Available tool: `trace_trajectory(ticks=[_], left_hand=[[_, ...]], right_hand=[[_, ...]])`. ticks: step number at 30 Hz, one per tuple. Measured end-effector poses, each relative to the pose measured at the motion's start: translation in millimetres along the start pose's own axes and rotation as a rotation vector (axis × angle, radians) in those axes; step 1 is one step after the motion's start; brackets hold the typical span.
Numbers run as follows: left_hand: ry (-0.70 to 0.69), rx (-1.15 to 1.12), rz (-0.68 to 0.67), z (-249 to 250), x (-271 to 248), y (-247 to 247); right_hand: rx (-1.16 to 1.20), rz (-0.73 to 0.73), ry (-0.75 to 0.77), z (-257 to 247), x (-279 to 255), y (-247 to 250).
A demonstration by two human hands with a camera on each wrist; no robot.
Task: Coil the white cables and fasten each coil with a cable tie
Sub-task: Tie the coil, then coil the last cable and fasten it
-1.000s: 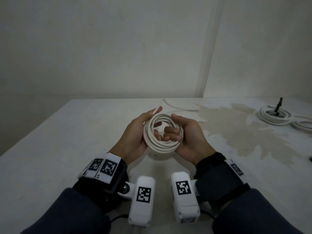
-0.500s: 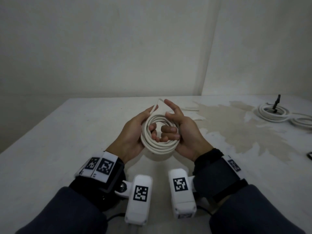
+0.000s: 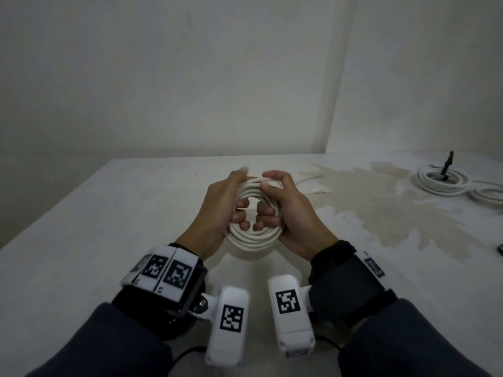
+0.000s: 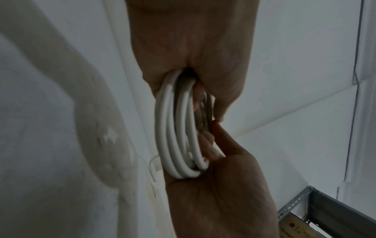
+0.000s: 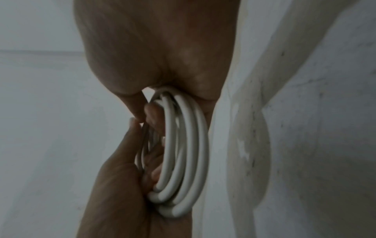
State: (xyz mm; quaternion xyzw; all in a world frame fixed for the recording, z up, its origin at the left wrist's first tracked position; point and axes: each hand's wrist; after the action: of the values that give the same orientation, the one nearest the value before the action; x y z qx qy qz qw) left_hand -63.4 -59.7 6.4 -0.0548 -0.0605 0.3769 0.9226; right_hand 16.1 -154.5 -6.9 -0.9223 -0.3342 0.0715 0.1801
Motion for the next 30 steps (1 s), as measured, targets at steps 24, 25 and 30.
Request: trace_trajectory(ticks=[24, 25, 30], left_hand=[[-0.431, 0.074, 0.231, 7.7, 0.1, 10.8], [-0.404, 0.044, 0.244, 6.6, -0.2, 9.3], [-0.333, -0.082, 0.346, 4.5, 2.4, 9.6]], right_hand=[[-0.368, 0.033, 0.573, -17.9, 4.5, 11.0], [-0.262, -0.003, 0.439, -16.7, 2.8, 9.0], [0.13, -0.057, -0.016, -13.2, -5.4, -2.4]])
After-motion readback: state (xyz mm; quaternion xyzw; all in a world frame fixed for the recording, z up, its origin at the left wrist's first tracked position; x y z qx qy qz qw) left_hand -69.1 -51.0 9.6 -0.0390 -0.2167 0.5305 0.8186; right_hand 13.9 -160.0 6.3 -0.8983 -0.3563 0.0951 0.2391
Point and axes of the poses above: each hand's wrist, its own x-axis towards the middle knuckle, its own y-axis out of the back of the hand, z = x × y, and after that the axes turned 12 degrees about z, right-handed
